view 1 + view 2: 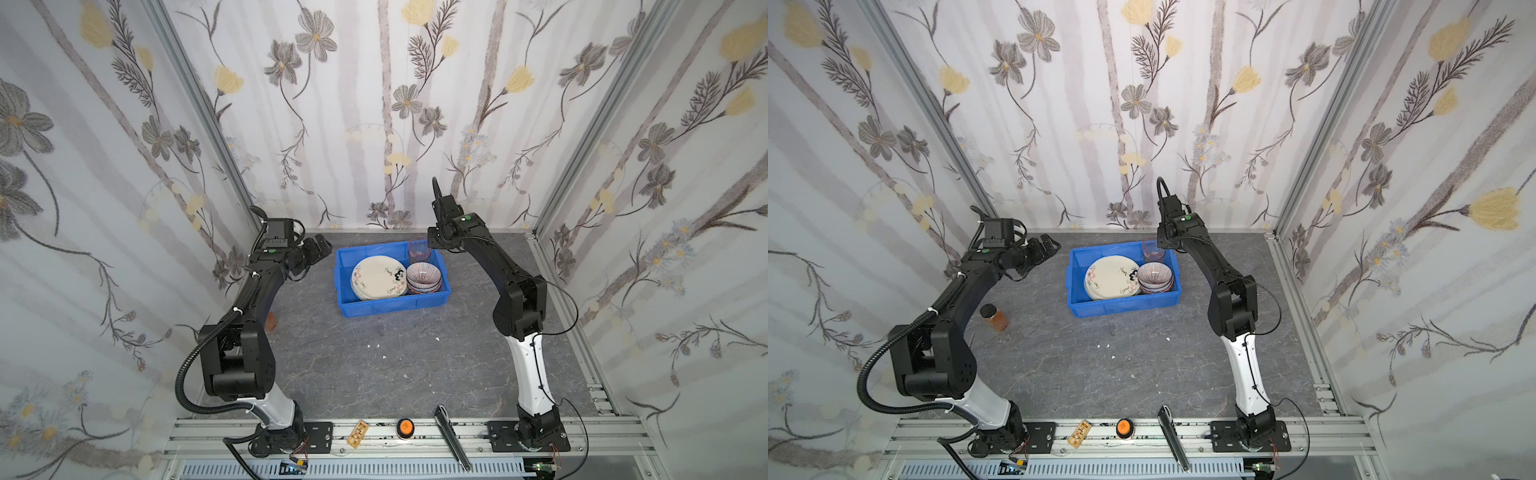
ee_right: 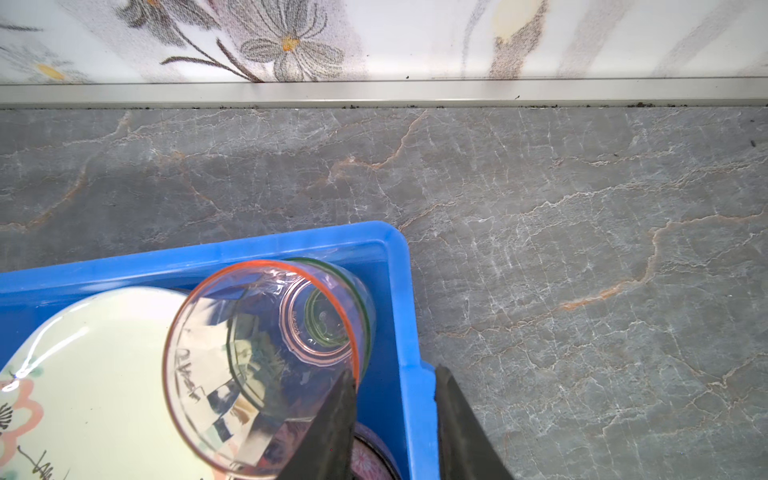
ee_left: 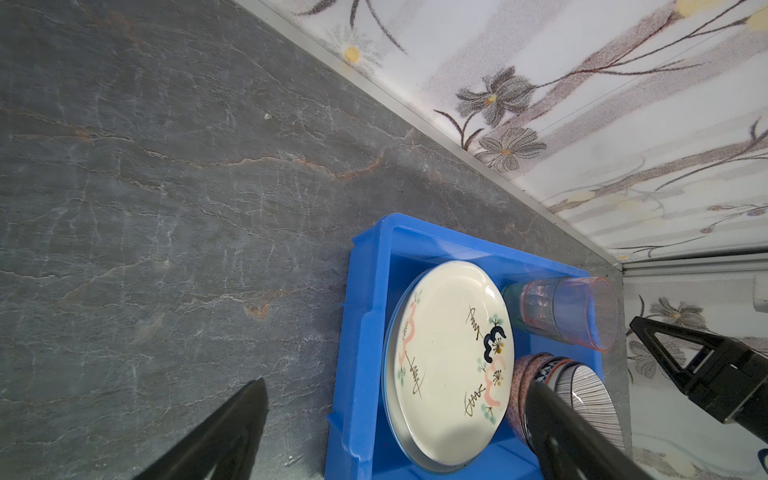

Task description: Place the mixed dishes into the plastic bin

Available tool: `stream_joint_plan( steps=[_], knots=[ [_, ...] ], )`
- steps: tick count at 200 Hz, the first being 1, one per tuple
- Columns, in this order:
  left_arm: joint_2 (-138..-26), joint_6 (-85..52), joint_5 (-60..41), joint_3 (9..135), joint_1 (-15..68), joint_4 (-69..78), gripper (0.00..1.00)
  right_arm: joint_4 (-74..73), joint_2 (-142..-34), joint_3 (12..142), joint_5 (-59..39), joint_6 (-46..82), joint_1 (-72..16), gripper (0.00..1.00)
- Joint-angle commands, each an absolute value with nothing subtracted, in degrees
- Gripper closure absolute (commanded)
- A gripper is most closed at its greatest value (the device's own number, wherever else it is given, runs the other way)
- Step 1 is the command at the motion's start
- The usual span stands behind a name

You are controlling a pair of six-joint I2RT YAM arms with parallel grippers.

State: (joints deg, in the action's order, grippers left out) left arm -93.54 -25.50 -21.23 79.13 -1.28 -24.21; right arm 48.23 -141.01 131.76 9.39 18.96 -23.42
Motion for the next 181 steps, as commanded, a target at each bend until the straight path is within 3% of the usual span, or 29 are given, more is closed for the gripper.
stream_joint_plan(
  steps=[1, 103, 181],
  knots=[
    [-93.5, -25.5, -21.5, 79.0, -1.4, -22.9, 0.0, 46.1, -139.5, 131.8, 10.1, 18.9, -23.6, 0.63],
    [-92.5, -24.8, -20.2, 78.1, -1.3, -22.8, 0.0, 48.9, -130.2, 130.9, 10.9, 19.5, -24.3, 0.59],
    [-89.7, -20.0, -12.8, 75.6, 2.8, -21.8, 0.0, 43.1, -113.0, 111.2, 12.3, 18.9, -25.4, 0.55]
  ],
)
